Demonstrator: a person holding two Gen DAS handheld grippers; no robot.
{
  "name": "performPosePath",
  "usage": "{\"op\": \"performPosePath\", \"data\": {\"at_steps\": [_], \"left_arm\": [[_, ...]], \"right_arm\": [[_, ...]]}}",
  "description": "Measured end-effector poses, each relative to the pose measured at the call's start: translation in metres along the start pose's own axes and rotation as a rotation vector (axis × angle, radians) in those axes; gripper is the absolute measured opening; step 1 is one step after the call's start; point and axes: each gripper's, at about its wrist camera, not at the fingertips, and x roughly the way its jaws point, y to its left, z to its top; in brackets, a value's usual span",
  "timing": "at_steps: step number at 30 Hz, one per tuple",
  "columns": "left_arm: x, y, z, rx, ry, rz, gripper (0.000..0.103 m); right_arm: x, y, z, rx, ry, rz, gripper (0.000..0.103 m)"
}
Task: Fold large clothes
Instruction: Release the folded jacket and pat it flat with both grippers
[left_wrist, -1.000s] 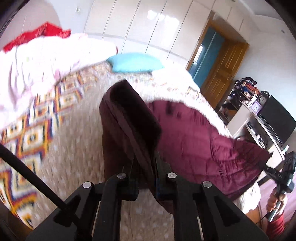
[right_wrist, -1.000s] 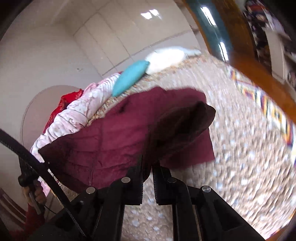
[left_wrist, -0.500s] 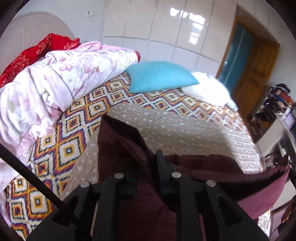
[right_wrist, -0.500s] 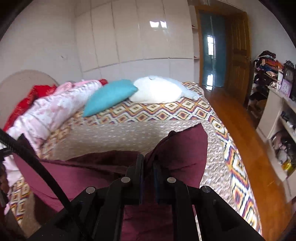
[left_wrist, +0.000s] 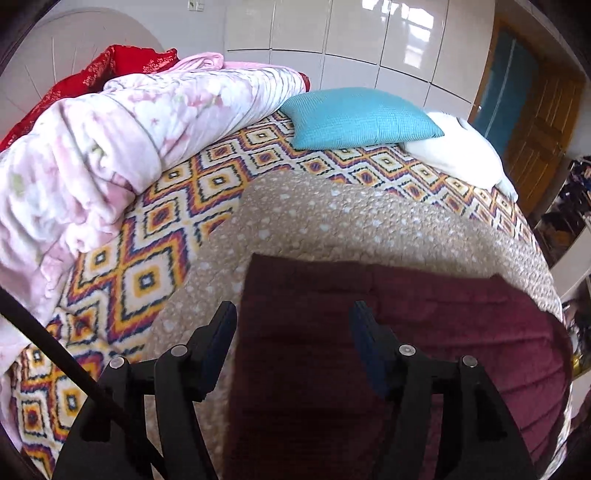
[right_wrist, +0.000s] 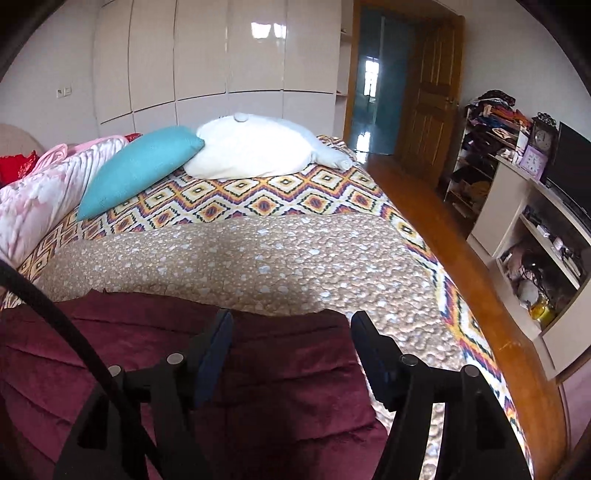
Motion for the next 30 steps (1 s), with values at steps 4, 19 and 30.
{"op": "performPosePath", "data": {"at_steps": [4, 19, 30], "left_arm": [[-0.033, 0.013, -0.029, 0.012, -0.018, 0.026, 0.062], [-0.072, 0.039, -0.157, -0.121, 0.015, -0.033, 0.068], [-0.056, 0.057, -0.174, -0.122, 0.023, -0.105, 0.071]], "right_arm": [[-0.034, 0.006, -0.011, -0.025, -0.003, 0.058, 0.071], [-0.059, 0.186, -0.090, -0.367, 0.160, 0.265, 0.048], [0.017, 0.249, -0.081, -0.374, 0.241, 0.100, 0.049]]}}
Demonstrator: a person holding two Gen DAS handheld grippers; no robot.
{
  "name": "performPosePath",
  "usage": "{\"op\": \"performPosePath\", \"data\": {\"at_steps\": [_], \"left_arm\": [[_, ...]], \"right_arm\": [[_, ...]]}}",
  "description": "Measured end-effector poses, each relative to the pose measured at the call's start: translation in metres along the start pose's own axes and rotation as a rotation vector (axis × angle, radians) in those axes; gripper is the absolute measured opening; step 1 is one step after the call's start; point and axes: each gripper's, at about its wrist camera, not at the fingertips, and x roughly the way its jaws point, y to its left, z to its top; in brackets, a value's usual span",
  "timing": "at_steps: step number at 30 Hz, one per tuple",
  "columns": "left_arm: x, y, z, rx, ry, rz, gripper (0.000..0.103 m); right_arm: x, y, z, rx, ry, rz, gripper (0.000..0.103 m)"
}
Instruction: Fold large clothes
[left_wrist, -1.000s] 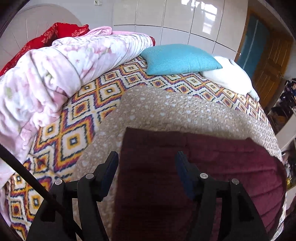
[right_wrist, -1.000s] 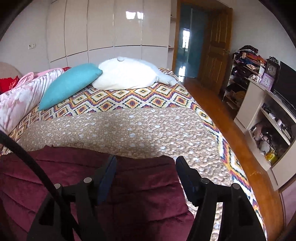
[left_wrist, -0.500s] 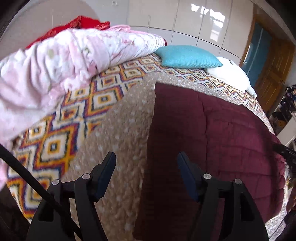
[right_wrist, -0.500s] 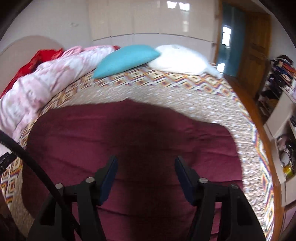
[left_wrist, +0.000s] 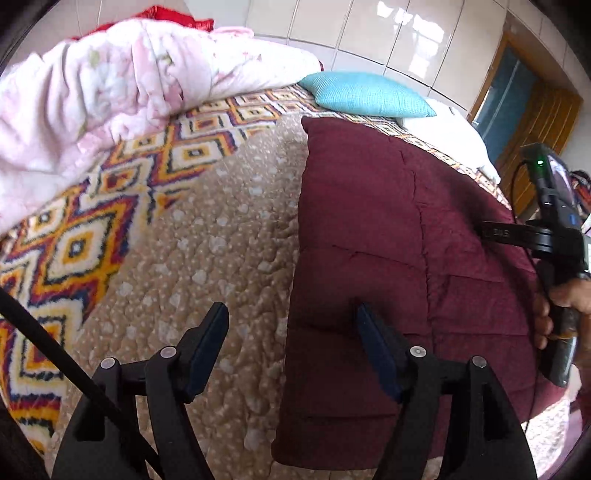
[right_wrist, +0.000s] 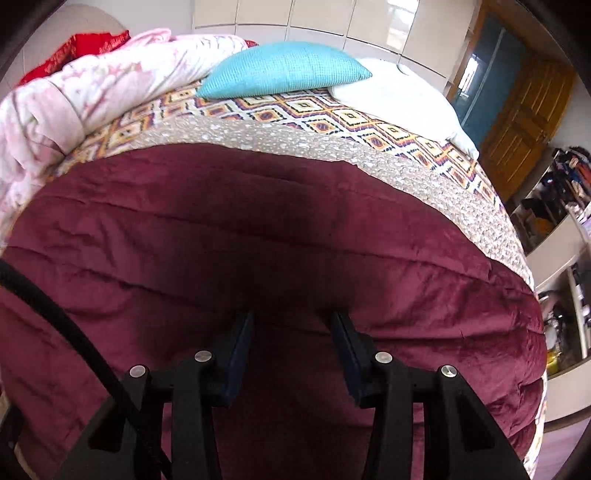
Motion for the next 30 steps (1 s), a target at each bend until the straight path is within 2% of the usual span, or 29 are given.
{"op": "performPosePath", "data": {"at_steps": [2, 5, 6, 8, 11, 13, 14, 17, 19, 23, 25, 28, 30], "left_arm": [[-0.002, 0.005, -0.001, -0.009, -0.003, -0.019, 0.071], [-0.004, 0.006, -0.003, 0.011, -0.012, -0.010, 0.071], [-0.004, 0.007, -0.003, 0.016, -0.016, -0.007, 0.071], [-0.005, 0.008, -0.004, 0.020, -0.023, 0.002, 0.071], [-0.006, 0.010, -0.004, 0.021, -0.024, -0.007, 0.071], [-0.007, 0.010, -0.004, 0.022, -0.021, -0.010, 0.071], [-0.007, 0.010, -0.004, 0.024, -0.019, -0.010, 0.071], [-0.006, 0.011, -0.004, 0.019, -0.016, -0.017, 0.071], [-0.006, 0.012, -0.004, 0.017, -0.010, -0.037, 0.071], [-0.008, 0.005, -0.007, 0.039, 0.000, -0.088, 0.071], [-0.007, -0.002, -0.010, 0.074, 0.011, -0.096, 0.071], [-0.001, -0.010, -0.014, 0.109, 0.044, -0.122, 0.072], [0.001, -0.010, -0.015, 0.103, 0.058, -0.148, 0.072]], "right_arm": [[-0.011, 0.001, 0.004, 0.004, -0.016, -0.031, 0.049], [-0.050, 0.014, 0.000, -0.008, -0.176, -0.012, 0.047], [-0.057, 0.023, -0.002, -0.018, -0.191, 0.014, 0.047], [-0.061, 0.046, -0.003, -0.051, -0.178, 0.083, 0.047], [-0.044, 0.089, 0.000, -0.134, -0.123, 0.132, 0.047], [-0.027, 0.114, 0.002, -0.171, -0.088, 0.113, 0.047], [-0.014, 0.126, 0.003, -0.183, -0.067, 0.073, 0.047], [-0.003, 0.133, 0.004, -0.203, -0.054, 0.033, 0.046], [-0.013, 0.124, 0.004, -0.190, -0.059, 0.066, 0.046], [-0.048, 0.080, -0.006, -0.095, -0.096, 0.176, 0.049], [-0.059, 0.047, -0.024, -0.040, -0.102, 0.204, 0.057], [-0.058, -0.004, -0.055, 0.052, -0.059, 0.211, 0.057], [-0.054, -0.054, -0.086, 0.143, -0.041, 0.191, 0.058]]}}
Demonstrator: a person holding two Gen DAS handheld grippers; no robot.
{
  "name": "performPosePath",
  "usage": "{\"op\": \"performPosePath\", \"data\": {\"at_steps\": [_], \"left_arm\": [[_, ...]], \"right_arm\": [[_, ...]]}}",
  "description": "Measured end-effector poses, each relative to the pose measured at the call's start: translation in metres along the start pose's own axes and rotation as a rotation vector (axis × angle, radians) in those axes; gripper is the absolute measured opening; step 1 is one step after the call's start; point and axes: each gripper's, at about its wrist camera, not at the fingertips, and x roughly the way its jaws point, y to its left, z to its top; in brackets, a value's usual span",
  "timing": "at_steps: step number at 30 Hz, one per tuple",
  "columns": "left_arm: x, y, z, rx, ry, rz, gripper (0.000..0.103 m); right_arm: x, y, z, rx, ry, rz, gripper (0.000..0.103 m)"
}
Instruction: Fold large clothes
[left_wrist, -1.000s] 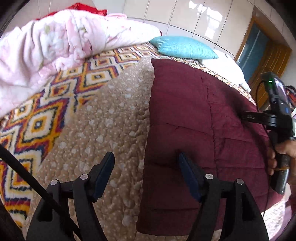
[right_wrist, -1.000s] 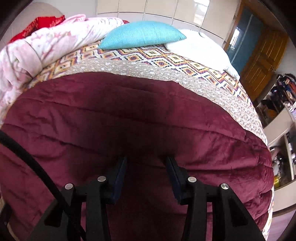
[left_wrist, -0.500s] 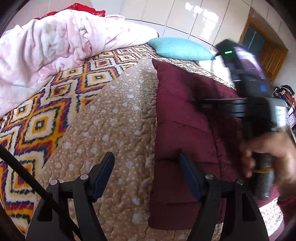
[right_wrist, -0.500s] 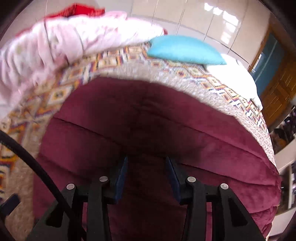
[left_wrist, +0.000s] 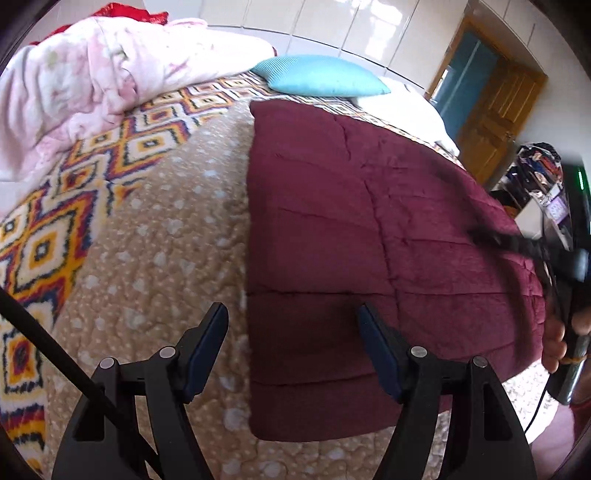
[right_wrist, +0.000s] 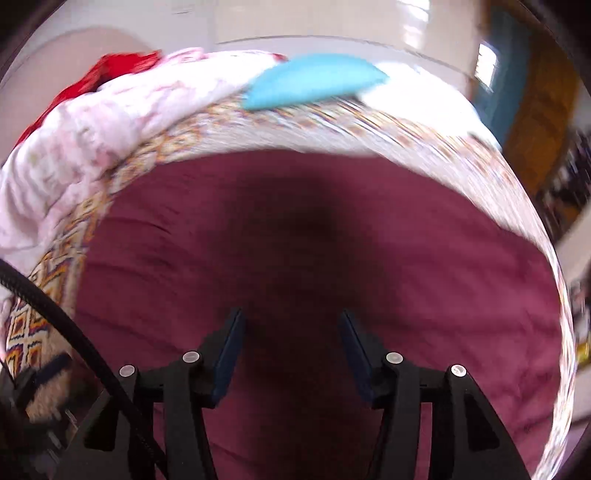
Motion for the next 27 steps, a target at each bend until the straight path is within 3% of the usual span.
{"op": "performPosePath", "data": {"at_steps": [5, 8, 9, 11, 13, 17, 18, 19, 20, 23, 27], "left_arm": [[0.005, -0.003, -0.004, 0.023, 0.019, -0.021, 0.074], [0.011, -0.012, -0.009, 0.068, 0.057, -0.047, 0.074], [0.011, -0.015, -0.010, 0.079, 0.051, -0.031, 0.072], [0.011, -0.021, -0.012, 0.104, 0.033, -0.003, 0.056], [0.007, -0.025, -0.011, 0.118, 0.006, 0.004, 0.049], [0.001, -0.022, -0.005, 0.109, -0.013, -0.017, 0.042], [0.001, -0.022, -0.004, 0.111, -0.014, -0.020, 0.042], [0.001, -0.021, -0.002, 0.110, -0.013, -0.023, 0.041], [0.001, -0.021, -0.001, 0.110, -0.013, -0.023, 0.041], [0.002, -0.018, 0.007, 0.104, -0.013, -0.017, 0.041], [0.009, -0.007, 0.012, 0.057, 0.010, -0.036, 0.041]], "right_arm": [[-0.023, -0.117, -0.052, 0.241, 0.013, -0.111, 0.063], [-0.039, -0.167, -0.084, 0.335, 0.020, -0.138, 0.057], [-0.046, -0.174, -0.090, 0.343, 0.009, -0.133, 0.057], [-0.064, -0.184, -0.103, 0.346, -0.023, -0.143, 0.057], [-0.078, -0.193, -0.115, 0.360, -0.053, -0.180, 0.068], [-0.079, -0.207, -0.135, 0.412, -0.054, -0.212, 0.077], [-0.072, -0.208, -0.140, 0.415, -0.025, -0.186, 0.075], [-0.066, -0.207, -0.145, 0.411, -0.002, -0.141, 0.055], [-0.062, -0.206, -0.147, 0.406, 0.016, -0.088, 0.043], [-0.070, -0.195, -0.155, 0.391, 0.025, -0.061, 0.034], [-0.074, -0.189, -0.168, 0.388, 0.039, -0.040, 0.033]]}}
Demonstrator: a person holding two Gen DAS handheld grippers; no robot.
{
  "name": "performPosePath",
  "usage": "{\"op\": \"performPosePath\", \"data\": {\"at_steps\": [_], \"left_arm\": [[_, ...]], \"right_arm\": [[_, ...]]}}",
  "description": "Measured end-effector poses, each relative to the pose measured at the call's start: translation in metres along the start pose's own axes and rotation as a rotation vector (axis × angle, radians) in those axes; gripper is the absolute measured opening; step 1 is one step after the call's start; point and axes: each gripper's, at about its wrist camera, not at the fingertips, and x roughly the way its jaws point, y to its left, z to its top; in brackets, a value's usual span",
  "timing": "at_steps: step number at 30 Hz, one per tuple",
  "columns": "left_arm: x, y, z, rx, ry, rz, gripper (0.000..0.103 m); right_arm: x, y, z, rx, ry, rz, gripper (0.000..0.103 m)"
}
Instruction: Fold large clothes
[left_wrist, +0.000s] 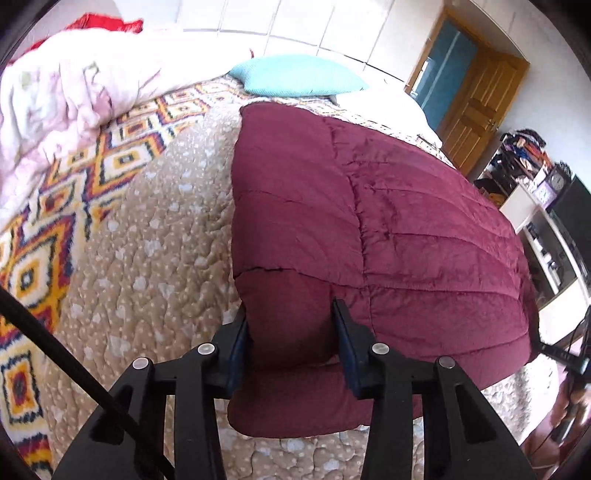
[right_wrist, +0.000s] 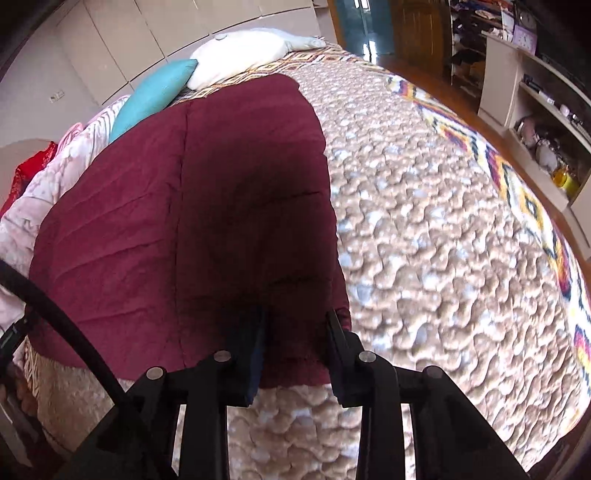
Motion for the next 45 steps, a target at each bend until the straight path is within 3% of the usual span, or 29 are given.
{"op": "performPosePath", "data": {"at_steps": [7, 11, 15, 20, 25, 29, 31, 35, 38, 41, 43, 45], "left_arm": [[0.007, -0.012, -0.011, 0.049, -0.021, 0.125, 0.049], [0.007, -0.005, -0.012, 0.020, -0.013, 0.096, 0.050], [0.007, 0.002, -0.012, -0.001, -0.005, 0.066, 0.053], [0.009, 0.002, -0.011, -0.001, -0.002, 0.064, 0.053], [0.007, -0.004, -0.012, 0.027, -0.016, 0.085, 0.054], [0.005, -0.001, -0.010, 0.013, -0.024, 0.063, 0.054], [0.002, 0.000, -0.010, 0.006, -0.031, 0.049, 0.054], [-0.004, 0.001, -0.009, -0.005, -0.049, 0.030, 0.054], [-0.007, 0.000, -0.009, -0.013, -0.062, 0.019, 0.054], [-0.009, 0.001, -0.009, -0.019, -0.066, 0.013, 0.054], [-0.009, 0.000, -0.010, -0.013, -0.066, 0.017, 0.054], [-0.012, -0.001, -0.010, -0.002, -0.073, 0.017, 0.054]], "right_arm": [[-0.031, 0.034, -0.001, -0.076, -0.164, -0.191, 0.044], [-0.023, 0.055, 0.022, -0.101, -0.187, -0.247, 0.049], [-0.022, 0.046, 0.041, -0.011, -0.214, -0.328, 0.049], [-0.026, 0.074, 0.054, -0.100, -0.235, -0.233, 0.050], [0.018, 0.123, 0.096, -0.181, -0.188, -0.122, 0.050], [0.080, 0.144, 0.131, -0.159, -0.118, -0.169, 0.052], [0.096, 0.148, 0.143, -0.148, -0.097, -0.194, 0.058], [0.084, 0.160, 0.156, -0.144, -0.116, -0.246, 0.061], [0.055, 0.183, 0.150, -0.213, -0.202, -0.150, 0.061], [0.055, 0.217, 0.137, -0.294, -0.183, -0.072, 0.061], [0.072, 0.237, 0.133, -0.340, -0.148, -0.069, 0.060], [0.101, 0.252, 0.136, -0.385, -0.112, -0.126, 0.062]]}}
